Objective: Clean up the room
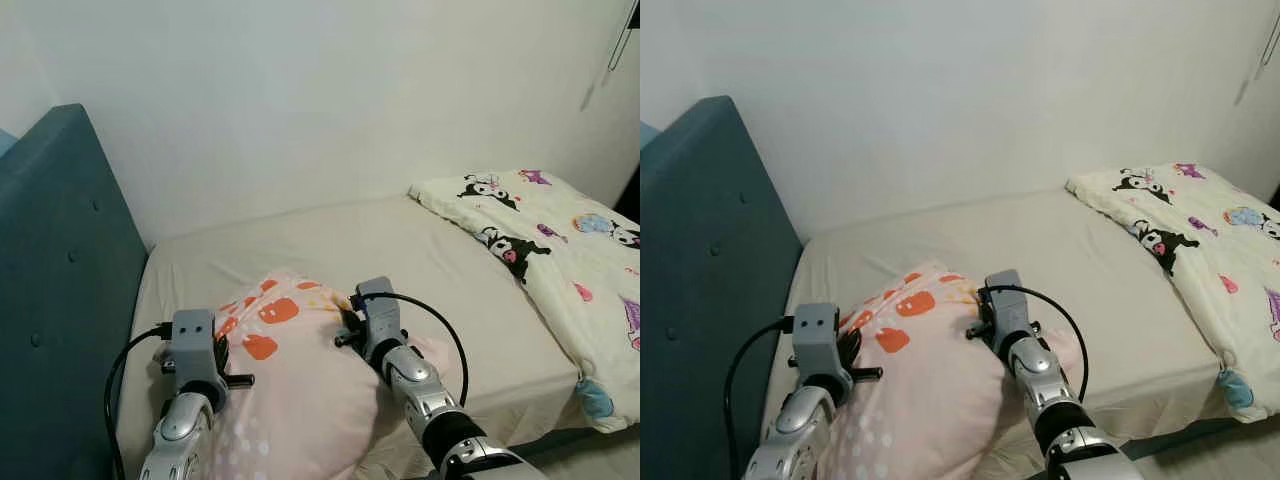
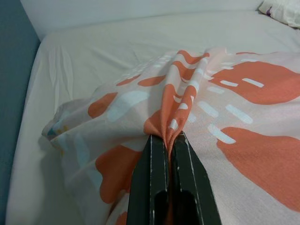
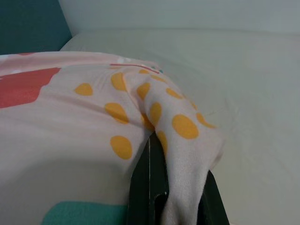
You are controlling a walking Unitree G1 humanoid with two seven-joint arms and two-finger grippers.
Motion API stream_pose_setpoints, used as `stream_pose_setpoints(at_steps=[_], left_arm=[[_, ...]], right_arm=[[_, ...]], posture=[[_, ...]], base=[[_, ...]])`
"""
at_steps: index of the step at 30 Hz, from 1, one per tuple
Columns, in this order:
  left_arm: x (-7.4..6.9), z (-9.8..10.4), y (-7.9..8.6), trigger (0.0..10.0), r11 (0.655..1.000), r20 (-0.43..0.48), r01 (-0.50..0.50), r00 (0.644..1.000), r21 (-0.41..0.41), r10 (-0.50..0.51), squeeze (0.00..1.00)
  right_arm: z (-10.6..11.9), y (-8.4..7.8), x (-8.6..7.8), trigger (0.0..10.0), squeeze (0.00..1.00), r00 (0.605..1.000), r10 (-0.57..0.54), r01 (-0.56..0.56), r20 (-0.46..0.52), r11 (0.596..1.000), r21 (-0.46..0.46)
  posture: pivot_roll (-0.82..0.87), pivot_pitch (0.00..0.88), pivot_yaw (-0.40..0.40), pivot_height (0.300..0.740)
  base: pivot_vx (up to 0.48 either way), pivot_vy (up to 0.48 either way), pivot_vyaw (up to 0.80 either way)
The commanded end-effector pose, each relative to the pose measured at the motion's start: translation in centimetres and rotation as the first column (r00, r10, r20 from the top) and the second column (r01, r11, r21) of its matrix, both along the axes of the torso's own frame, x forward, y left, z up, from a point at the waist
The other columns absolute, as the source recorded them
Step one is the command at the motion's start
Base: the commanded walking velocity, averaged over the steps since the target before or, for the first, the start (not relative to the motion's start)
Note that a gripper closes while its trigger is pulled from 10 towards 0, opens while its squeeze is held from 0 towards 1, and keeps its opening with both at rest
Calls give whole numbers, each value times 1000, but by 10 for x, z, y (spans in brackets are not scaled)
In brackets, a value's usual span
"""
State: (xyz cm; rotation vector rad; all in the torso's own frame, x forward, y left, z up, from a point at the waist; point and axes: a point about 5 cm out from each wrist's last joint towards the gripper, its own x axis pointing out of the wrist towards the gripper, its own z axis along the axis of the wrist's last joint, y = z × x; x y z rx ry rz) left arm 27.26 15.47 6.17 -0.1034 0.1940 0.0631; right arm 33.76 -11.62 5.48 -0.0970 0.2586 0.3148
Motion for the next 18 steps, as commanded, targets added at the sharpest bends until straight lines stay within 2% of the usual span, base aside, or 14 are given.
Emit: stream_pose_setpoints(at_steps=[1, 8, 18], left_arm=[[0, 10, 14, 10000, 998, 58, -51, 997, 32, 49, 0], [0, 11, 14, 10000, 998, 66, -41, 997, 42, 38, 0], [-1, 11, 14, 10000, 998, 70, -38, 997, 40, 35, 0]], right_arm=[[3, -8, 2, 10000, 0, 998, -50, 50, 25, 999, 19], [2, -8, 1, 10000, 0, 998, -53, 53, 22, 998, 24], [3, -8, 1, 10000, 0, 998, -51, 50, 23, 998, 25]], posture=[[-36, 0, 3, 740], [-37, 0, 4, 740], [-34, 0, 1, 740]], base=[[0, 0, 0], [0, 0, 0], [0, 296, 0]])
